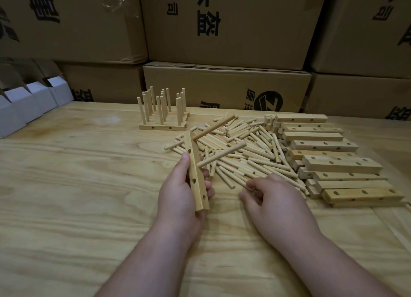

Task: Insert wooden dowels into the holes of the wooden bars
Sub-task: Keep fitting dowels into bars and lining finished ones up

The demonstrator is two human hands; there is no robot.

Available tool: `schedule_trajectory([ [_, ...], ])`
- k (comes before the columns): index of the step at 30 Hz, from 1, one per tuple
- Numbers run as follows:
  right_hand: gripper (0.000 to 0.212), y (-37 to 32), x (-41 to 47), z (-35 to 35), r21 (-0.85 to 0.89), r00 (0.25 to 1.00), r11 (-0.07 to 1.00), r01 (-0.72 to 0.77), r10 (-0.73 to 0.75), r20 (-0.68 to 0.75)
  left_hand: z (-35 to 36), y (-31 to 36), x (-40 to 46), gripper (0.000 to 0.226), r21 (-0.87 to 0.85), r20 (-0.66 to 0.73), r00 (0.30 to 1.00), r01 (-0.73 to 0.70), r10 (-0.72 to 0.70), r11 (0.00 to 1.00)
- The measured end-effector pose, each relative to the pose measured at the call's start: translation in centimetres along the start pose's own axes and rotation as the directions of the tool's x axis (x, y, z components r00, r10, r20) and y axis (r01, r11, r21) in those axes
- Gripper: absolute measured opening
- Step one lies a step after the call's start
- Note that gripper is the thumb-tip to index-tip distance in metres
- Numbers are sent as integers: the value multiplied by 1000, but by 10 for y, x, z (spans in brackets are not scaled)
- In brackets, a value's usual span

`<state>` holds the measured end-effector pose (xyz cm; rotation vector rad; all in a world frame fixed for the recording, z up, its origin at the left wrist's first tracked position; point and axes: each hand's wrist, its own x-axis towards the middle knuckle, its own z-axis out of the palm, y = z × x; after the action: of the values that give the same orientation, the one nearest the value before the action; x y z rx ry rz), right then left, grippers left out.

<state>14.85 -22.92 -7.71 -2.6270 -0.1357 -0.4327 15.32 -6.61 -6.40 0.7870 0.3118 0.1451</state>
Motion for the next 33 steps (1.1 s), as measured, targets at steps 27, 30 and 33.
schedule_trajectory([
  [27, 18, 6, -7, -9, 409, 908, 813, 413, -402, -118, -5, 10, 0, 35, -12, -66, 992, -111, 110, 994],
  [30, 16, 5, -7, -9, 408, 899, 803, 435, -412, -149, -4, 7, 0, 32, 31, -43, 989, -143, 145, 989],
  [33, 13, 4, -8, -9, 408, 886, 788, 461, -429, -173, -3, 4, -1, 30, 60, -16, 985, -170, 171, 984],
])
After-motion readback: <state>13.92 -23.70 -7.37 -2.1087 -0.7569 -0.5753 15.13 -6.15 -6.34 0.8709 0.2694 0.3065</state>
